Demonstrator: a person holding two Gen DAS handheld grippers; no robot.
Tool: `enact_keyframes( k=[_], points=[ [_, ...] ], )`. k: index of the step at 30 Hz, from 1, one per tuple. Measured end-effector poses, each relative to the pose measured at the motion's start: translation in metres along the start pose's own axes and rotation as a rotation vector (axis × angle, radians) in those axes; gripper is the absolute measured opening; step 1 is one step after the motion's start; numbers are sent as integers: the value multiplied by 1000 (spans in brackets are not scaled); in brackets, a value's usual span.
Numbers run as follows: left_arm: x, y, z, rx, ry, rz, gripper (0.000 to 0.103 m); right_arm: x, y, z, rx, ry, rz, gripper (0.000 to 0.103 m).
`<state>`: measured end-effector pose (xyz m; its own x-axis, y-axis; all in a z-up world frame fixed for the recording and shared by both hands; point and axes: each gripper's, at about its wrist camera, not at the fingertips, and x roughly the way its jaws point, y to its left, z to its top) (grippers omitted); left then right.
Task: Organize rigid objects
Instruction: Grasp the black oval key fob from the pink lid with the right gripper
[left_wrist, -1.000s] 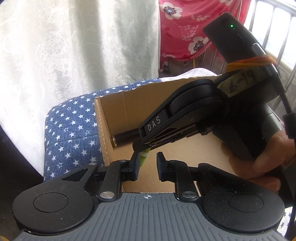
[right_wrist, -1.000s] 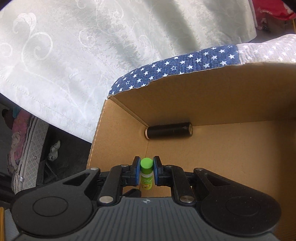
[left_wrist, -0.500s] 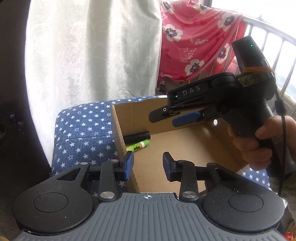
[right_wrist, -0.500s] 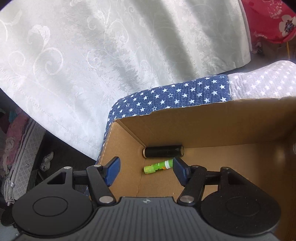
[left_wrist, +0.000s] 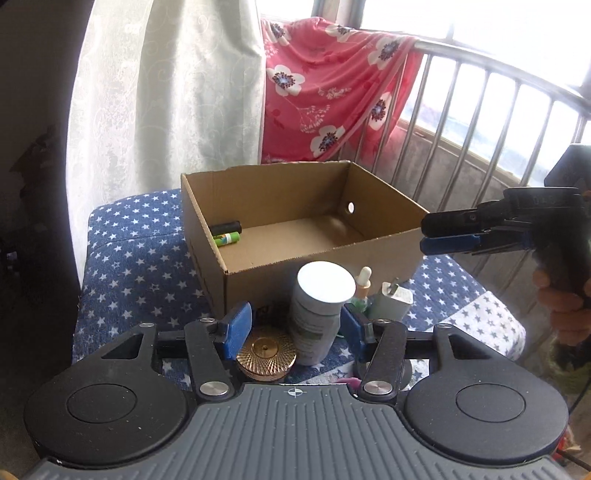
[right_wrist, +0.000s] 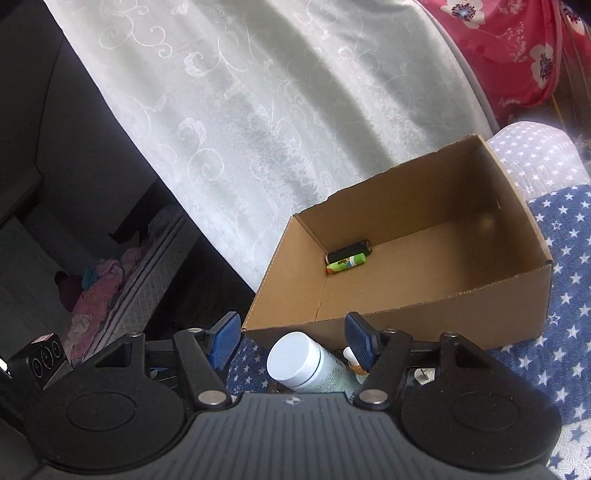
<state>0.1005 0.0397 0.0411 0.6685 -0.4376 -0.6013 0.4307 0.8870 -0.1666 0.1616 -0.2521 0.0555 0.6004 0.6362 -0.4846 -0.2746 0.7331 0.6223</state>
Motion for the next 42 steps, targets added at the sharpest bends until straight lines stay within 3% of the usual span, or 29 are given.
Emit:
enact_keyframes(
  k=[7,11,13,17,23,29,42],
  points=[
    [29,-32,-48,66,79,-84,52,16,-30,-91,149,39,-30,57],
    [40,-55,-60,139,110,-99,51,27,-38,-113,209,51,-32,53],
    [46,-63,-64,167,126,-91,50,31,-40,-118,222,53,-29,51],
    [56,-68,-71,204,151,-58,46,40,-43,-126,239,77,-13,38],
    [59,-62,-73,200,151,-32,39,49,-33,-128,214,88,3,23],
    [56,-53,-72,157,142,-69,33,52,-19,-124,168,58,13,22],
    [55,-57,-75,166,117,-76,28,72,-7,-129,137,76,-72,21]
  ],
)
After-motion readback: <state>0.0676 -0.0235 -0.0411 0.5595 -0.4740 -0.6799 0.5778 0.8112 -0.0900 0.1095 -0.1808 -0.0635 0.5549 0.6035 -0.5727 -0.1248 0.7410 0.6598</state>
